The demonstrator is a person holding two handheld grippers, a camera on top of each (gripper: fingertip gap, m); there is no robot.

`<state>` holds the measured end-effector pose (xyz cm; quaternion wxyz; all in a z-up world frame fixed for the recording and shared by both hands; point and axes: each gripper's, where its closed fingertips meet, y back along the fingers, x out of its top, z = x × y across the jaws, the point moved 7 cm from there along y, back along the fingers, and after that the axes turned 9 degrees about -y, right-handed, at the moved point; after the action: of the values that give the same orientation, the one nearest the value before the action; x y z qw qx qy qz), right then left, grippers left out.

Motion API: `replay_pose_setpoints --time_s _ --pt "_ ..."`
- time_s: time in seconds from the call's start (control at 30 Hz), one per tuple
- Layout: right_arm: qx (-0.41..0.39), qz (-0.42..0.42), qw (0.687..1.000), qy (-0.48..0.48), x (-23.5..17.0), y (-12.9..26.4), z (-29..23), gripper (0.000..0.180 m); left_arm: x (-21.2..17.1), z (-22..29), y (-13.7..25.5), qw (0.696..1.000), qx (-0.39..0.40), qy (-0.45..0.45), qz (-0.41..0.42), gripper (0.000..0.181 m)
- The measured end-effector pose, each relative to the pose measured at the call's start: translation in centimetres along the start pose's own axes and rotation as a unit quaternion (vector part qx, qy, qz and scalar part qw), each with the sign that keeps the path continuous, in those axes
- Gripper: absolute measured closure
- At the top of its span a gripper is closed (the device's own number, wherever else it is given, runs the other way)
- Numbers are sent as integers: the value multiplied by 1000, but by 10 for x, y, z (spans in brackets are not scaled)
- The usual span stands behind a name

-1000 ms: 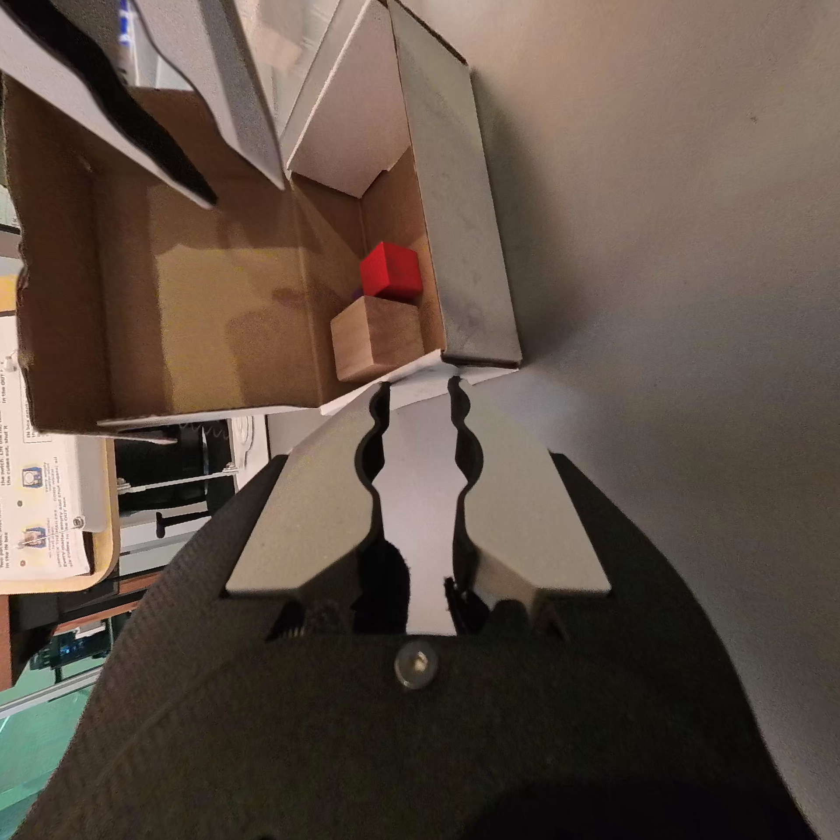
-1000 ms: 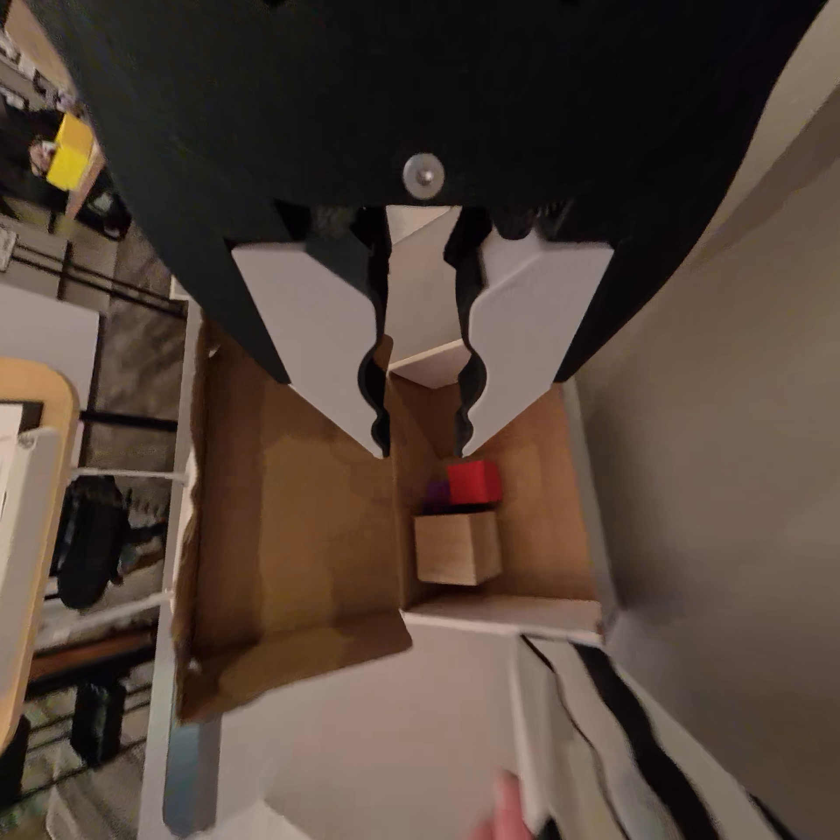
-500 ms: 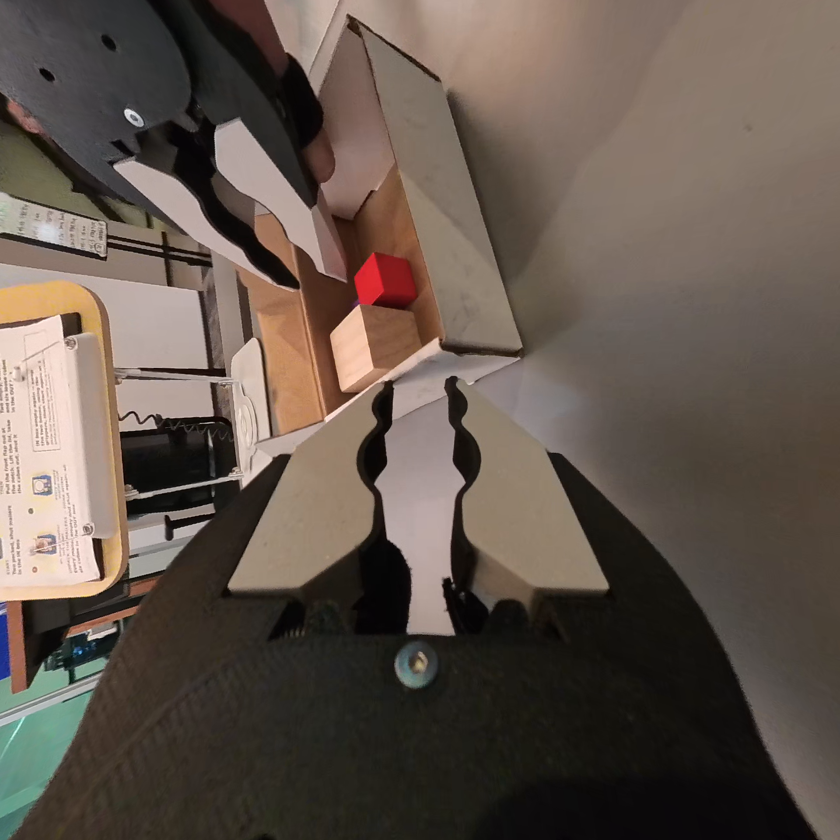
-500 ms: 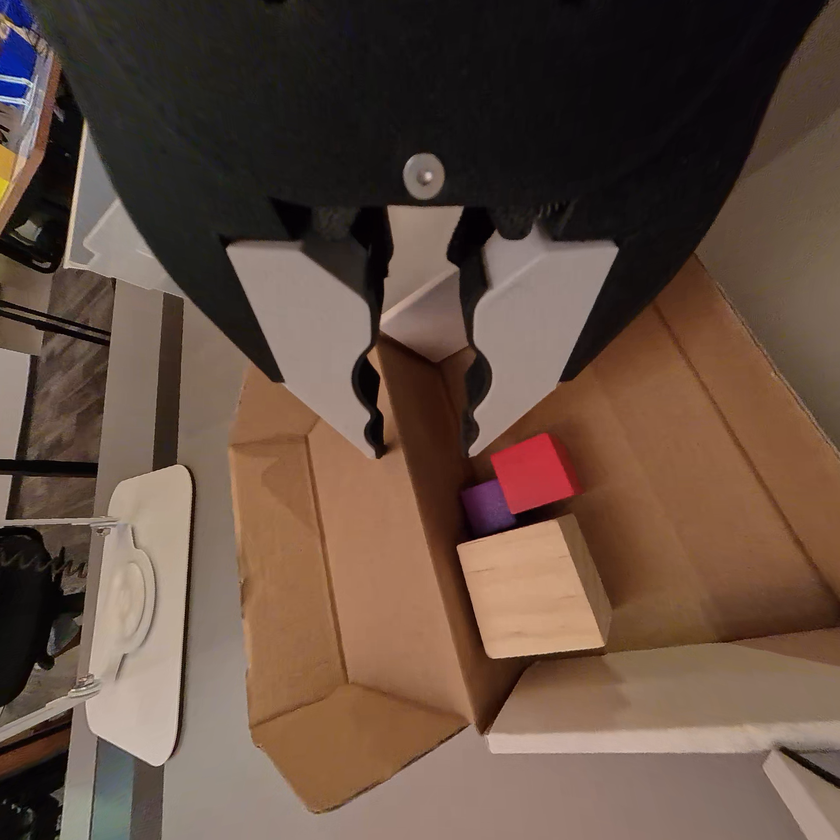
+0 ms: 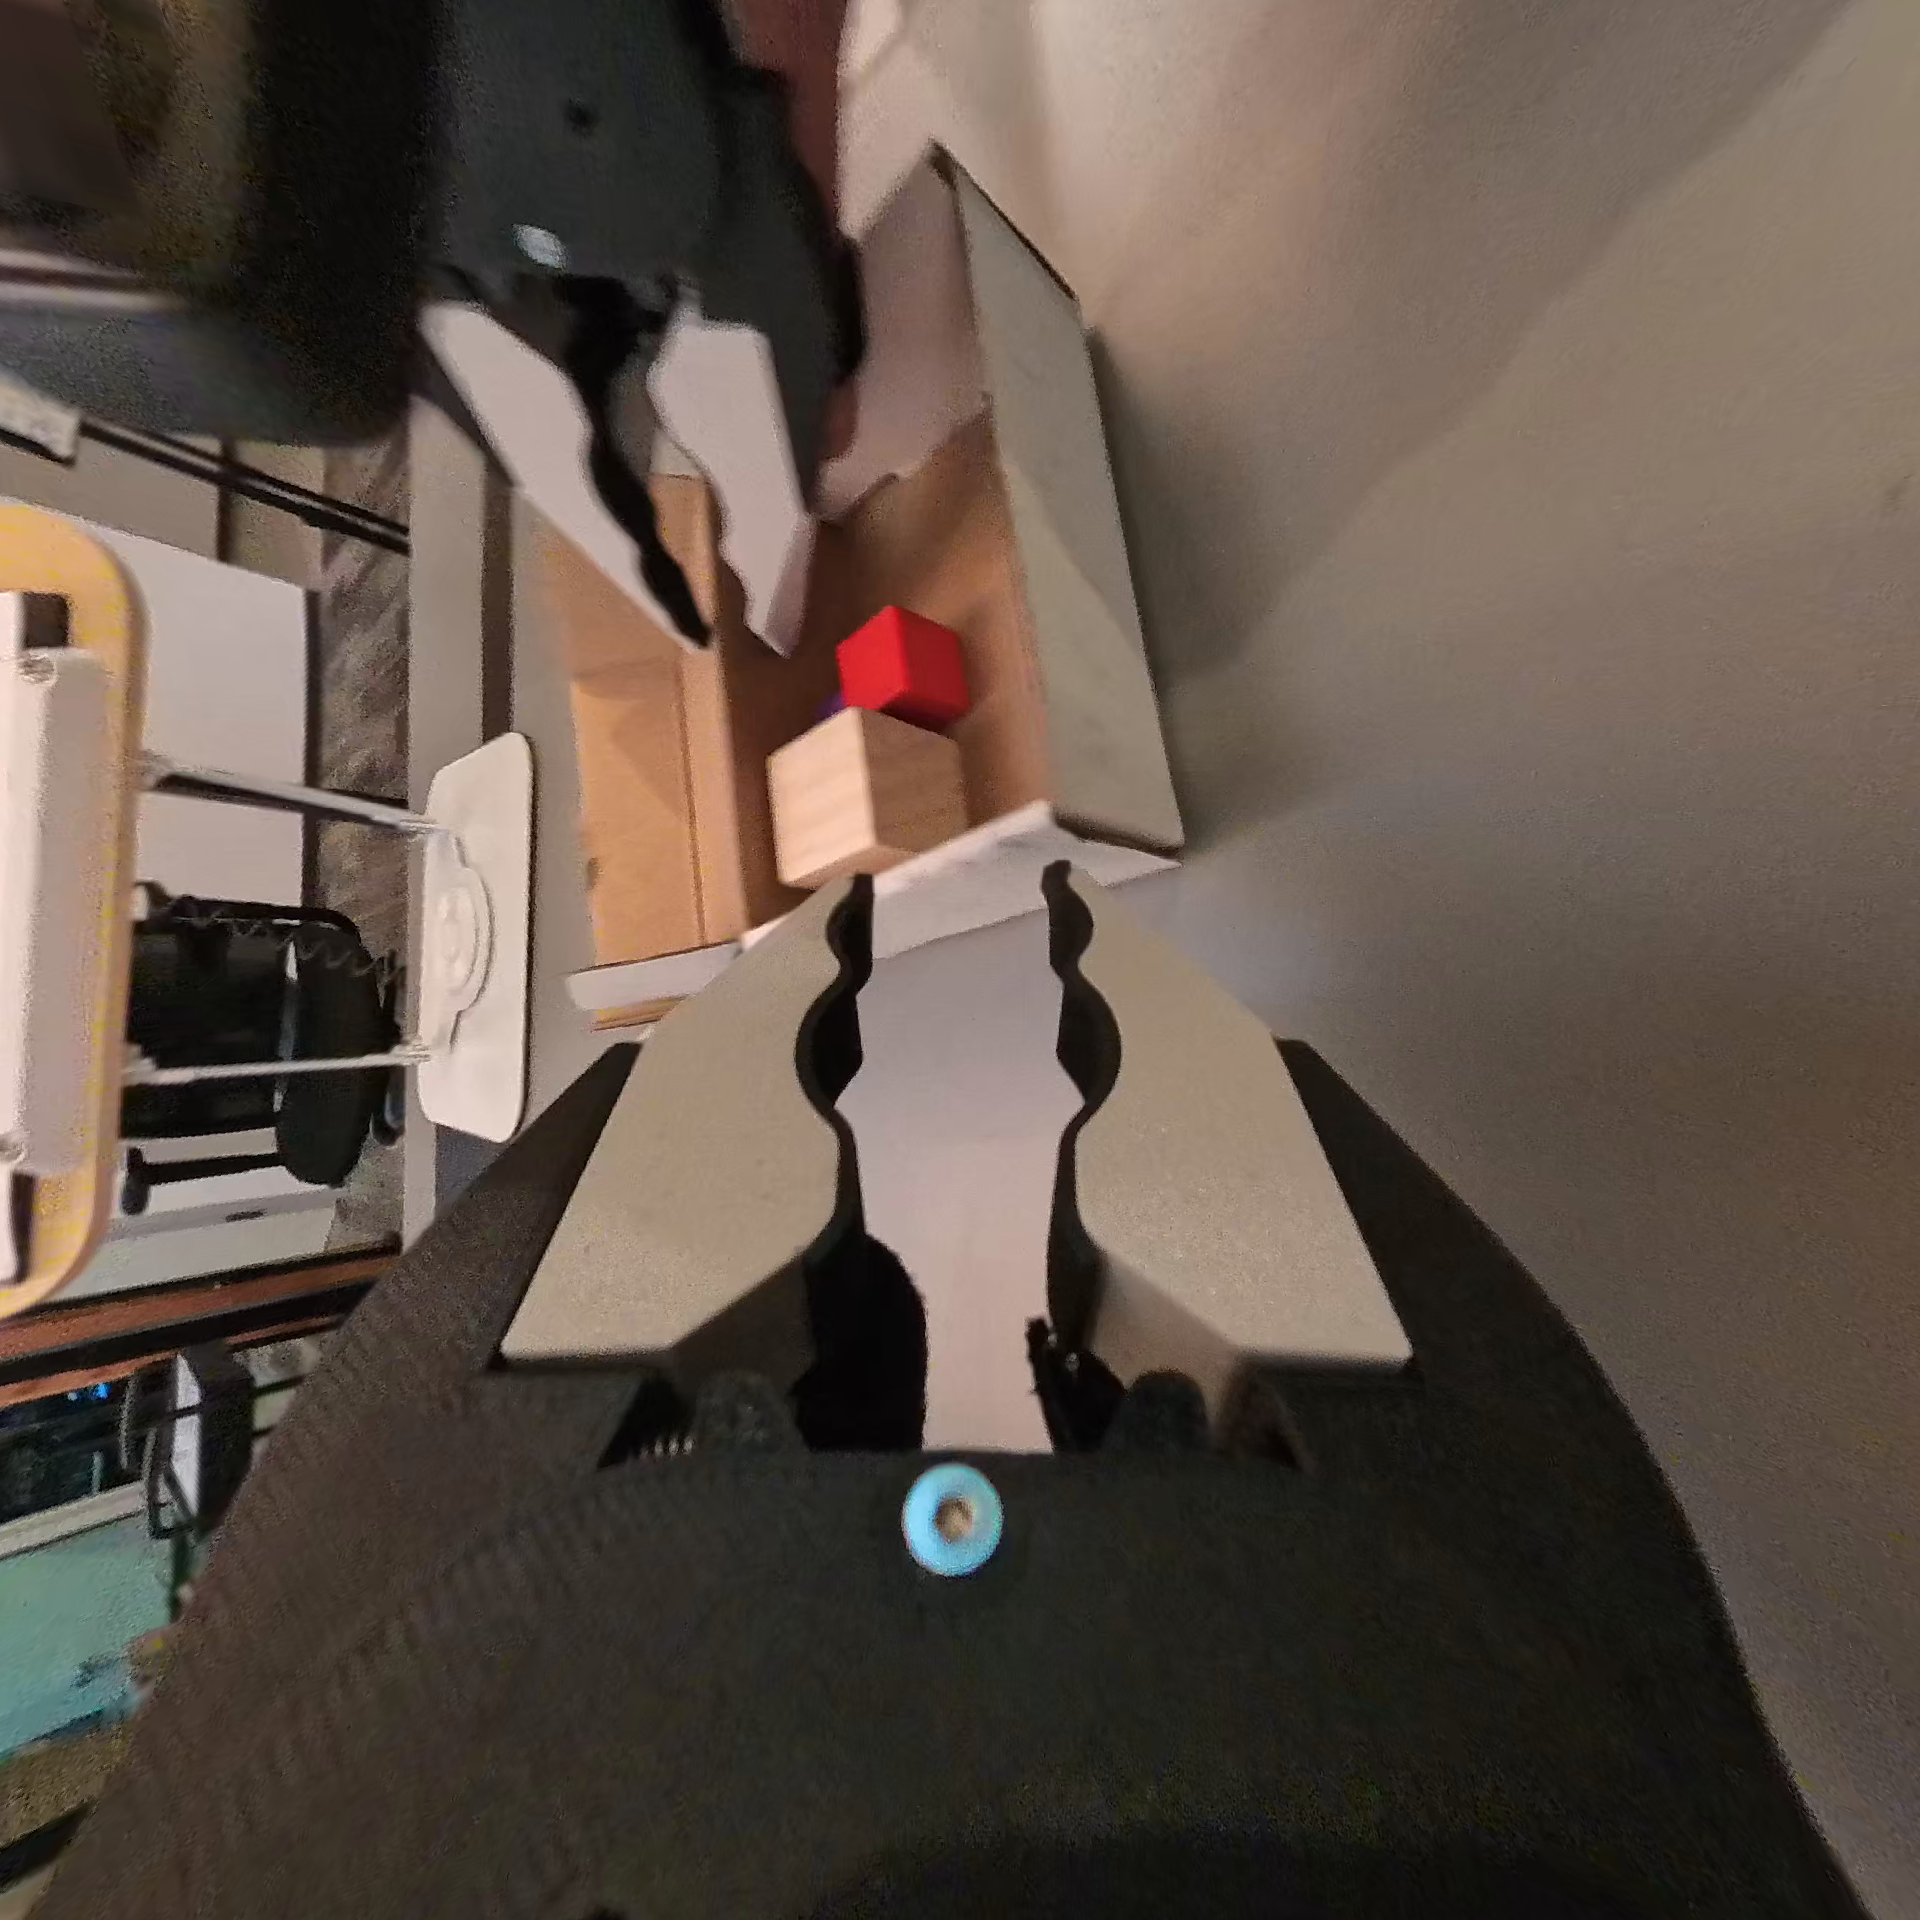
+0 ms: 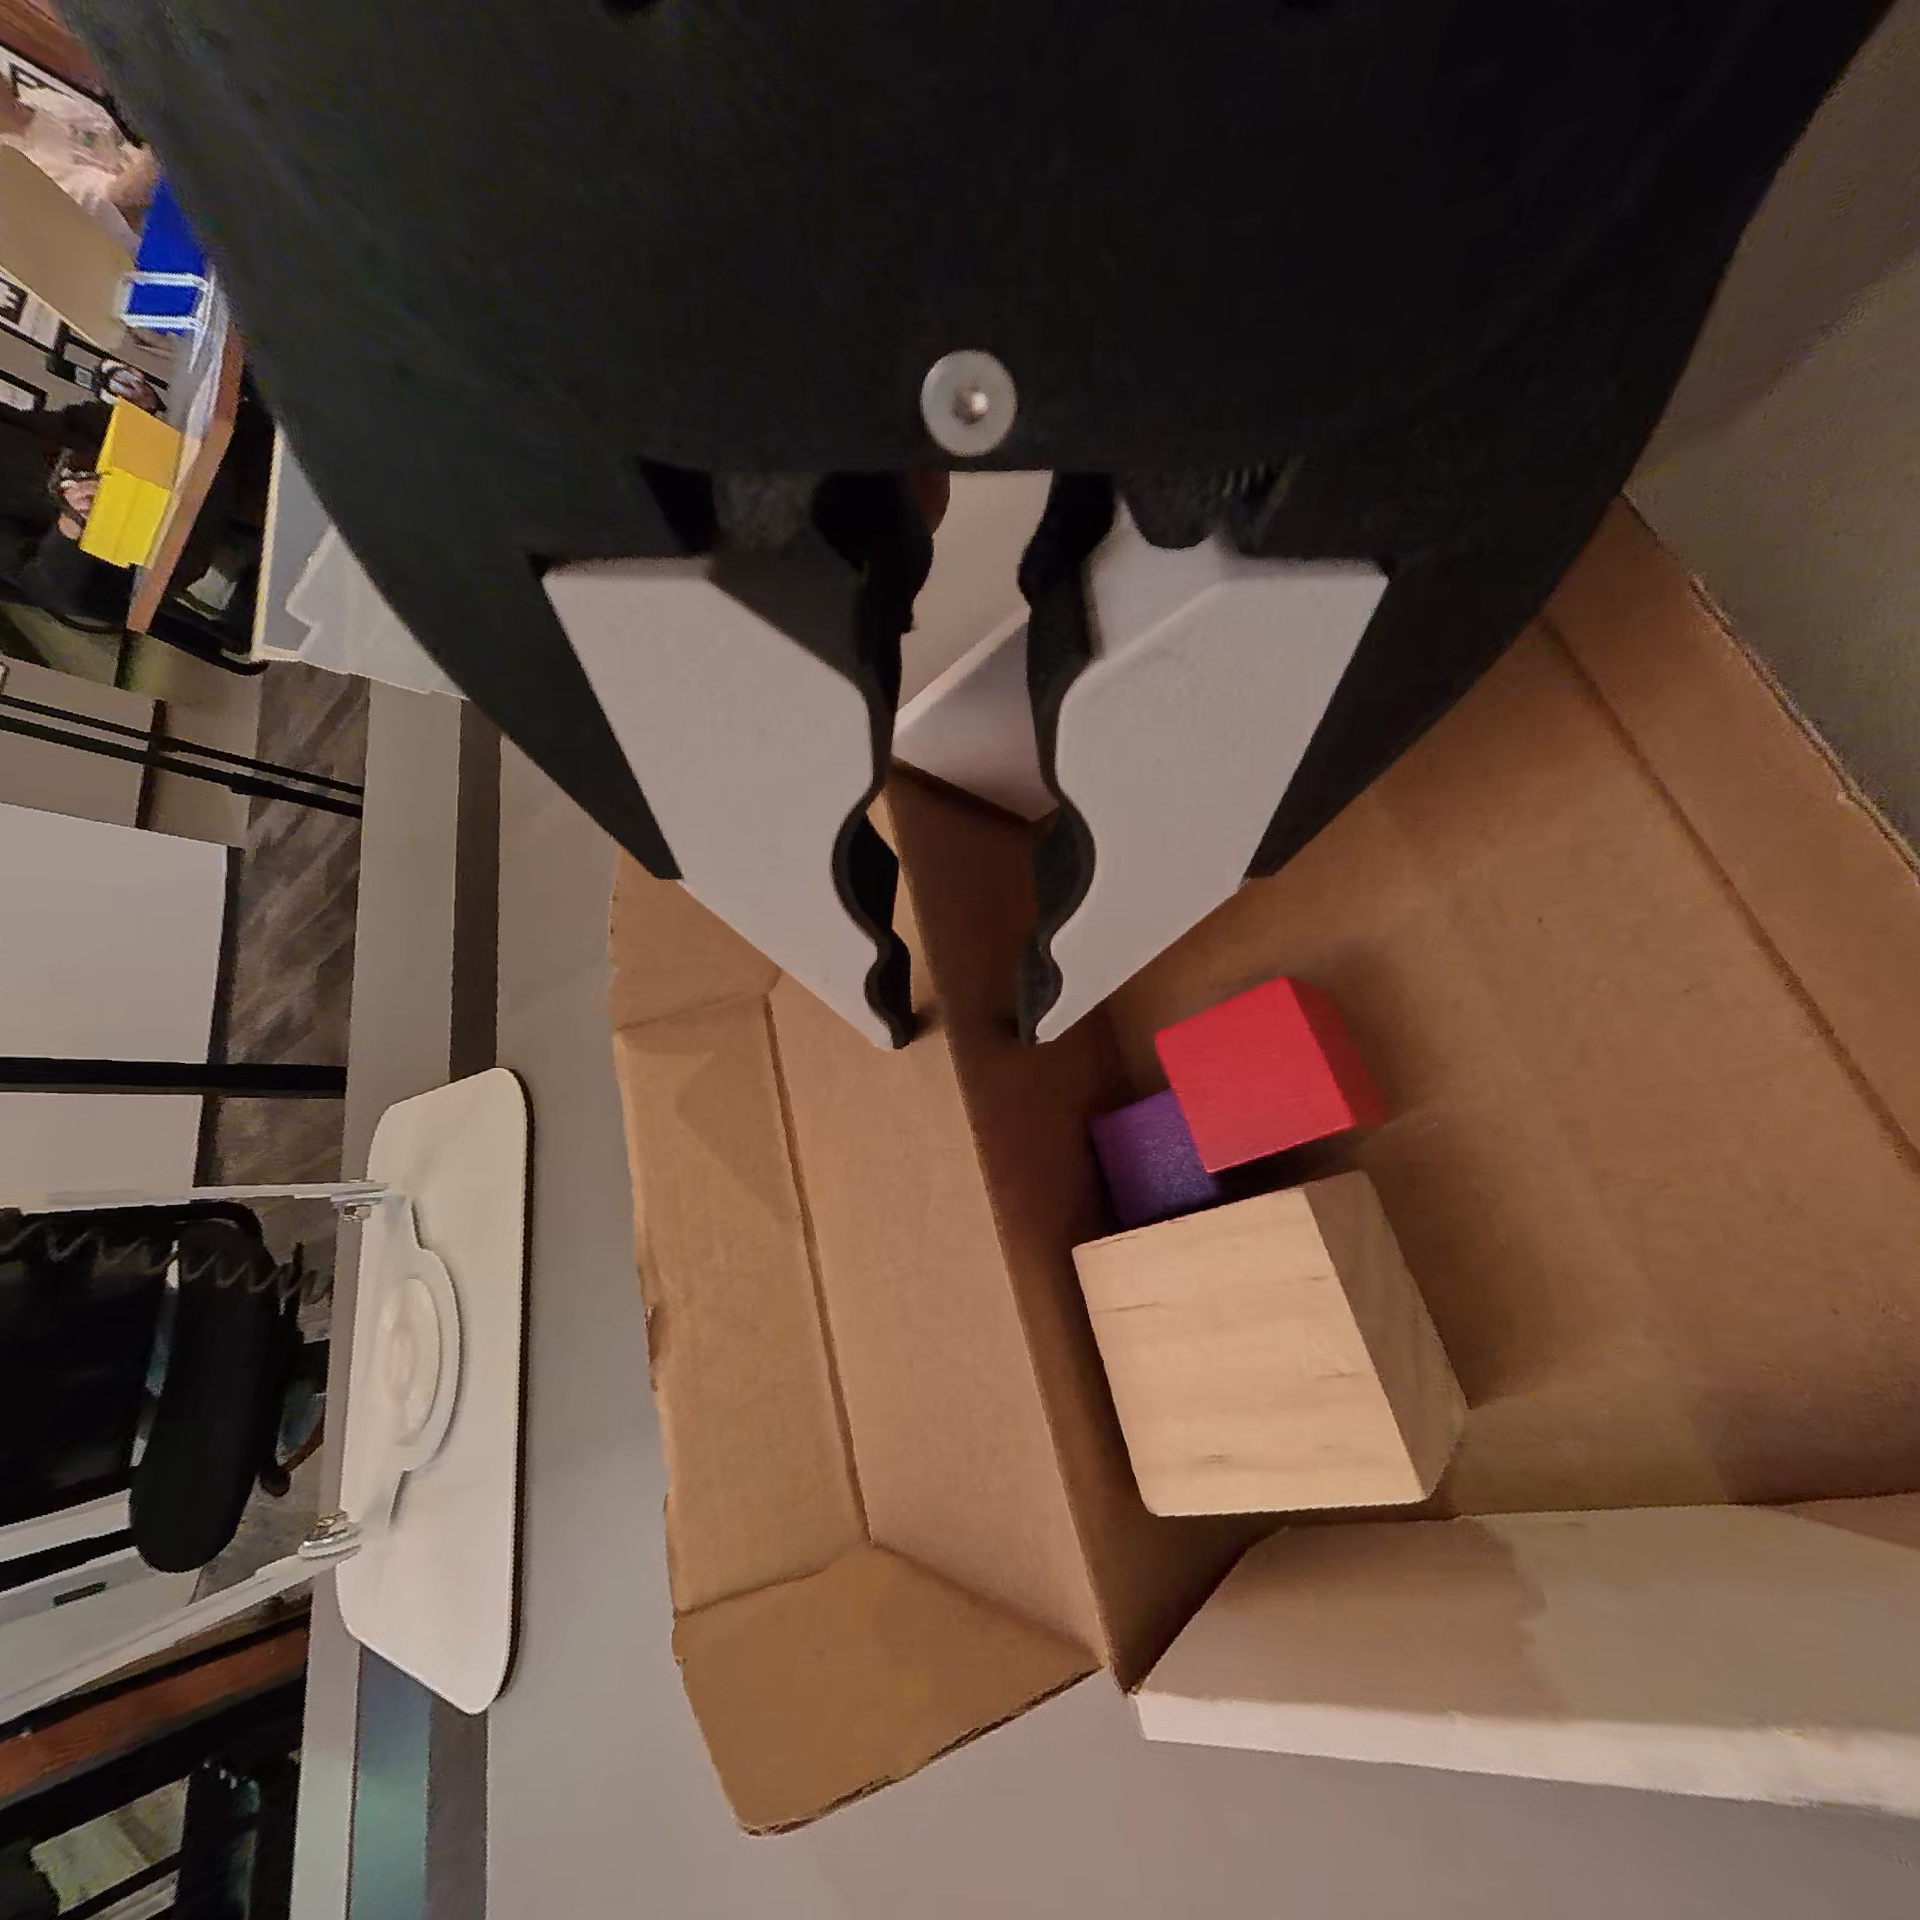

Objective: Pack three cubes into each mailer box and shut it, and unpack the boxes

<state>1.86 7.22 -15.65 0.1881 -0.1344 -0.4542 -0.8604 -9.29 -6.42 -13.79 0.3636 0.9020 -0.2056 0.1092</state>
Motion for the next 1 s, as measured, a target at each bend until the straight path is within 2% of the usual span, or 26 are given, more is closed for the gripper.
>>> replay_pose_setpoints --time_s 0.03,0.13,0.2,0.33,0.53,0.73,1.0 --pt "-3 3 1000 0 0 0 -1 162 2 -9 4 1000 9 13 3 148" --pt "-9 11 1000 -6 -2 1 -2 162 4 -36 5 999 18 46 -3 150" --pt "-12 14 1000 -9 -2 0 -2 162 -5 -52 -6 997 5 56 -48 150" --pt "-13 15 1000 -10 -2 0 -2 161 -25 -66 -37 989 -34 -6 -142 150" --pt "-8 30 999 -17 -4 1 -2 161 -34 -75 -65 984 -105 60 -130 154" --pt "3 46 999 -29 -6 1 -1 162 -37 -69 -75 977 -148 114 -107 162" --pt "30 82 995 -55 -5 6 2 161 -38 -69 -77 977 -145 114 -107 163"
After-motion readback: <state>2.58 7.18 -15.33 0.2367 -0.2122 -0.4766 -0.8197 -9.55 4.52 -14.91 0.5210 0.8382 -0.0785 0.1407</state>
